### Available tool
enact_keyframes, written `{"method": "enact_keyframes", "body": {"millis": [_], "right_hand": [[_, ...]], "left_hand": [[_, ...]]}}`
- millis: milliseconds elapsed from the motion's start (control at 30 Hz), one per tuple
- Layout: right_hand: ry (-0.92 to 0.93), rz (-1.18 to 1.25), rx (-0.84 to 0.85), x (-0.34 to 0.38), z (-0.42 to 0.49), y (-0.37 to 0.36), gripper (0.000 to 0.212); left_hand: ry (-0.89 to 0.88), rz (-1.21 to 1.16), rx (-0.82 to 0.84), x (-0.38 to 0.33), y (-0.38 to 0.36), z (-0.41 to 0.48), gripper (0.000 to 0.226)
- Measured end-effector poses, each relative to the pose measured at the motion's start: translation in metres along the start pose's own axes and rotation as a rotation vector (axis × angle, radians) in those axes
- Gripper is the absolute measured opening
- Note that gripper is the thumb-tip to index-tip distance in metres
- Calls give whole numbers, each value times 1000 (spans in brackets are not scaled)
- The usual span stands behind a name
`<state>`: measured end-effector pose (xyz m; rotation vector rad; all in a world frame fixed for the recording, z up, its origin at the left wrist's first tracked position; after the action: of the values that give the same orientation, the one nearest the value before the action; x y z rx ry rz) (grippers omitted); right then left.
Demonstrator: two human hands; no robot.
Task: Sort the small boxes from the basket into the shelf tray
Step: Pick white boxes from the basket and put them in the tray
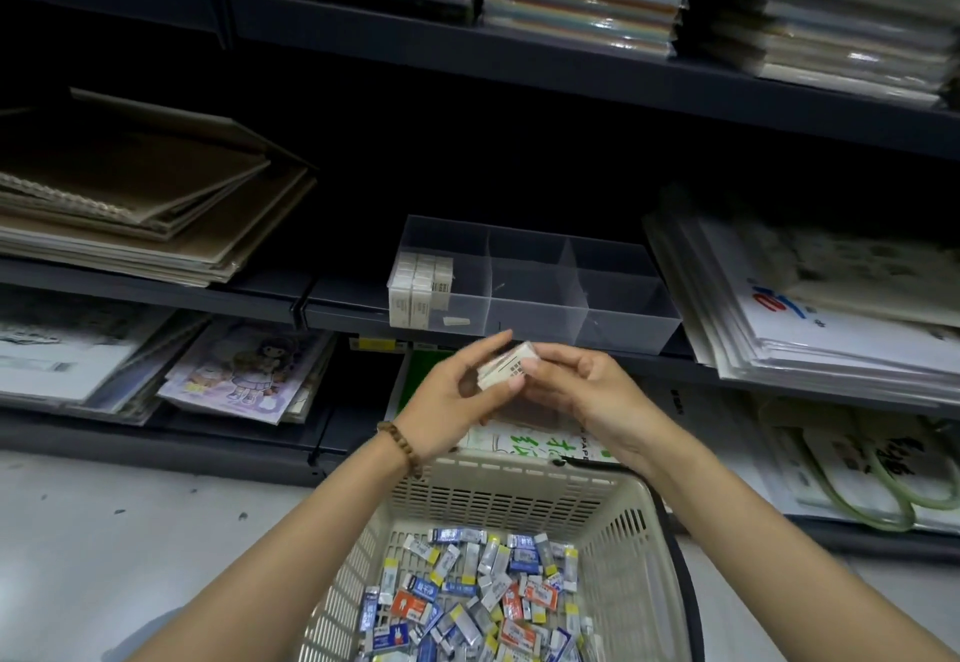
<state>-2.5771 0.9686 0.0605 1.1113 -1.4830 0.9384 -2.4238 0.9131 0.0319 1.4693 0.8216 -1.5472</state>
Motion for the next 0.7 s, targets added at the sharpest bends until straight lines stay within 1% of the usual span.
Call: {"method": "enact_keyframes", "body": {"millis": [67, 133, 200, 267, 333, 367, 467, 533, 633, 700], "right_hand": [[19, 4, 22, 11, 14, -6, 23], [60, -28, 75, 23, 30, -13, 23], [109, -90, 120, 37, 49, -21, 25], [153, -172, 122, 51, 70, -29, 27], [173, -261, 119, 62, 90, -35, 31], [184, -317, 126, 65, 99, -38, 31], [213, -524, 146, 65, 121, -44, 25], [198, -614, 148, 62, 131, -47, 26], [170, -643, 151, 61, 136, -50, 26], [187, -672, 152, 63, 135, -52, 27]], "left_hand": [[24, -80, -120, -3, 10, 10, 51], [10, -105, -202, -6, 20, 21, 49], [-40, -102, -286, -7, 32, 30, 46], [-80, -86, -422, -4, 47, 40, 42], [-75, -53, -536, 3, 62, 47, 41], [-58, -31, -562, 8, 68, 49, 43], [8, 6, -563, 21, 74, 53, 46], [11, 35, -552, 25, 75, 55, 44], [2, 38, -544, 27, 76, 57, 37], [0, 21, -544, 28, 76, 57, 35]]}}
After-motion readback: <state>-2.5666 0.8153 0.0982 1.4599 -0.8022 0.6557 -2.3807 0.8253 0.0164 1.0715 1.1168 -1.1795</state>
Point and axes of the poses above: each hand's wrist, its own z-axis towards the middle knuckle, its own y-axis out of the back of the hand, x = y × z, the point moved 1 cm from there along z, towards the middle knuckle, and after that the axes turned 11 degrees about -x, right-handed, at the moved point
